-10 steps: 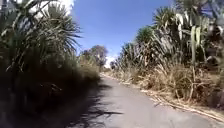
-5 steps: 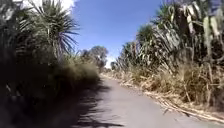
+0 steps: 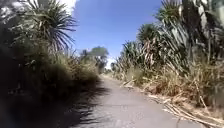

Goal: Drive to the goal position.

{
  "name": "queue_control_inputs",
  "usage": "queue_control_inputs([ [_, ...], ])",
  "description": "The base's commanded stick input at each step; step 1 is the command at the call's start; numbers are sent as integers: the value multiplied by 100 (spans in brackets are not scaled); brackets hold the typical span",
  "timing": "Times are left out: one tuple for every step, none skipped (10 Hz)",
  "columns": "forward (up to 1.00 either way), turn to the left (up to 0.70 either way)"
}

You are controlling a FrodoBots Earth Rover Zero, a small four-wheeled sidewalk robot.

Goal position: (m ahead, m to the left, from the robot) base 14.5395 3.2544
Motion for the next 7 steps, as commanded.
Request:
queue_control_inputs([
  [70, 0],
  [70, 0],
  [70, 0],
  [70, 0],
  [70, 0],
  [70, 0],
  [70, 0],
])
